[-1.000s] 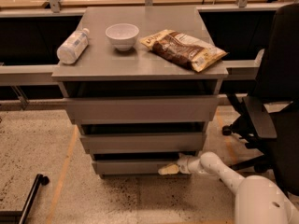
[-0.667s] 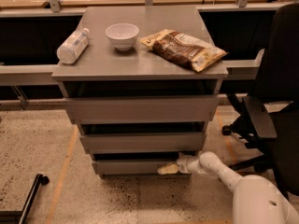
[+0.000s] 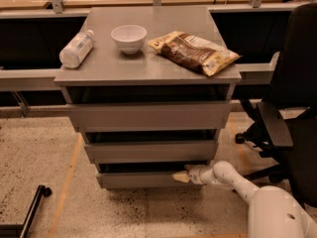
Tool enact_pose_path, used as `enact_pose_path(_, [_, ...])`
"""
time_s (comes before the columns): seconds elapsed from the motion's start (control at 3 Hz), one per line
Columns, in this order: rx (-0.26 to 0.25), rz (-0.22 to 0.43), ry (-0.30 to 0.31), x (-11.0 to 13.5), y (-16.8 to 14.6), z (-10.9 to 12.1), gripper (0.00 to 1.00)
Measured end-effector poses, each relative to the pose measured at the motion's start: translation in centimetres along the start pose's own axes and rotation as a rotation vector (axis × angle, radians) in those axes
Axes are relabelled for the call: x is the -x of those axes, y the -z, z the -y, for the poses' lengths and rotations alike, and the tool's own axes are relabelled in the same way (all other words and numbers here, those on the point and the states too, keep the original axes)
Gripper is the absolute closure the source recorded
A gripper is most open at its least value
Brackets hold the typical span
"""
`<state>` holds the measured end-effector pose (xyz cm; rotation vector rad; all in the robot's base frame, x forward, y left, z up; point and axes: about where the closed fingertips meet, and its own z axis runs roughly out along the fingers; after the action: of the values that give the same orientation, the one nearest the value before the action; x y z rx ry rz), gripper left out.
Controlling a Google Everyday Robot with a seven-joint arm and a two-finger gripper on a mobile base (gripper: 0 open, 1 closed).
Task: Open bottom drawer
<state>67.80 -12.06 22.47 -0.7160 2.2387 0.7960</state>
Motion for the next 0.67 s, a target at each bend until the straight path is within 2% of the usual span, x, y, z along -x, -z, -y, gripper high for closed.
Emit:
enact_pose_path(0.33, [-0.004,-0.055,-0.062,-1.8,0.9,-1.1,0.72])
enact_pose_path(0.67, [0.028,-0.219,-0.226,-7.0,3.5,-4.1,0.80])
